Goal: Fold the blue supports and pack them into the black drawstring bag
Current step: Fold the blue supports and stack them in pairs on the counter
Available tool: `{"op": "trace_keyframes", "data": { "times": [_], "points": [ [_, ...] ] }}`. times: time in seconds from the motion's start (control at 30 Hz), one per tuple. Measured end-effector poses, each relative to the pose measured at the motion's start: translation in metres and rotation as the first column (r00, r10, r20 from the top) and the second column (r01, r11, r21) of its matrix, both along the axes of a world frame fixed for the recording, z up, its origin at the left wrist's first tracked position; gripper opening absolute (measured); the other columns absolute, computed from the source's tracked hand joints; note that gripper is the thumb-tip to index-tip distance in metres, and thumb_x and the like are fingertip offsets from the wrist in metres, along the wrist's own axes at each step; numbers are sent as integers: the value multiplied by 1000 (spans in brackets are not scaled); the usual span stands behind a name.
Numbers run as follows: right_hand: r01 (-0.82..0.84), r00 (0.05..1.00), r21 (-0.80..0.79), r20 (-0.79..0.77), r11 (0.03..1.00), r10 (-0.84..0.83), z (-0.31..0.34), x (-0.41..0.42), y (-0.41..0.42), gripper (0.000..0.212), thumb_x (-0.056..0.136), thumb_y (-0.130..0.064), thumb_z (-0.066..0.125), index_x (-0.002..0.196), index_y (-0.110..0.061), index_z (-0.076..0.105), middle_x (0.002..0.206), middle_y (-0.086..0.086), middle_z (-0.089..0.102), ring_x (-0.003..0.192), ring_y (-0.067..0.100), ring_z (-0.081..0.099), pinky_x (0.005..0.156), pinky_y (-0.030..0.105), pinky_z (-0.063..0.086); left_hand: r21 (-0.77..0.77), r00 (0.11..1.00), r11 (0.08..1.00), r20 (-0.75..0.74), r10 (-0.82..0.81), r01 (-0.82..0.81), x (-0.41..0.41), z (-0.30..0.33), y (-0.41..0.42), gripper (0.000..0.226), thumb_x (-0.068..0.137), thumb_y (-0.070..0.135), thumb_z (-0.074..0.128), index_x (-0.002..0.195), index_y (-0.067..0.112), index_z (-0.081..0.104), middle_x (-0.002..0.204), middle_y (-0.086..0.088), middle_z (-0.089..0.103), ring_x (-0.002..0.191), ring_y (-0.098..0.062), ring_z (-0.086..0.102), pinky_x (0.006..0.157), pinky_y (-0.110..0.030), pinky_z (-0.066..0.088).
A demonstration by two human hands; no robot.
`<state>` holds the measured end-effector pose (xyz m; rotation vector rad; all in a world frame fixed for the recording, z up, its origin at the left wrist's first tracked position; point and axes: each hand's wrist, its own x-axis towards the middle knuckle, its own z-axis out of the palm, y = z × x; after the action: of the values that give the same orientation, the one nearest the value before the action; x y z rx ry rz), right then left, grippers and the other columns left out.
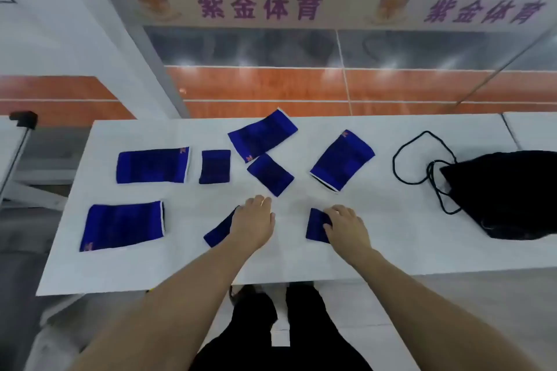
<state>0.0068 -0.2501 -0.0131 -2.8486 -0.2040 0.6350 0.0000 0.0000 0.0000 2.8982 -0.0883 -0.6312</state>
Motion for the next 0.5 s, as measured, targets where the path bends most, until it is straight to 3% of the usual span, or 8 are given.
{"op": "trace_keyframes", "data": {
  "times": [0.23, 0.4, 0.5],
  "points": [
    [-39, 999, -18, 11, 999, 39, -32, 15, -15, 33, 100, -31, 56, 131, -22, 59, 127, 1, 56, 114, 25, 52, 96, 37, 43, 69, 1000, 998, -15, 8, -7, 42, -41, -16, 53, 105, 32, 36, 154, 11, 29, 164, -9, 25, 150, -27, 25, 114, -41, 37],
    [43, 997, 48, -65, 998, -40, -37, 23, -24, 32, 101, -32, 57, 131, -20, 58, 126, 2, 56, 117, 25, 52, 99, 38, 42, 48, 999, 998, -19, 44, -43, 27, -51, -31, 54, 105, 30, 36, 155, 11, 28, 164, -11, 22, 151, -29, 22, 120, -44, 29],
    [169, 981, 167, -123, 971, -150, -30, 25, -30, 15, 103, -27, 55, 115, -19, 59, 118, -1, 56, 104, 22, 58, 87, 38, 51, 36, 1000, 999, -8, 11, -10, 11, -48, -40, 51, 105, 29, 33, 153, 14, 32, 164, -8, 24, 151, -29, 20, 121, -46, 25]
  ]
}}
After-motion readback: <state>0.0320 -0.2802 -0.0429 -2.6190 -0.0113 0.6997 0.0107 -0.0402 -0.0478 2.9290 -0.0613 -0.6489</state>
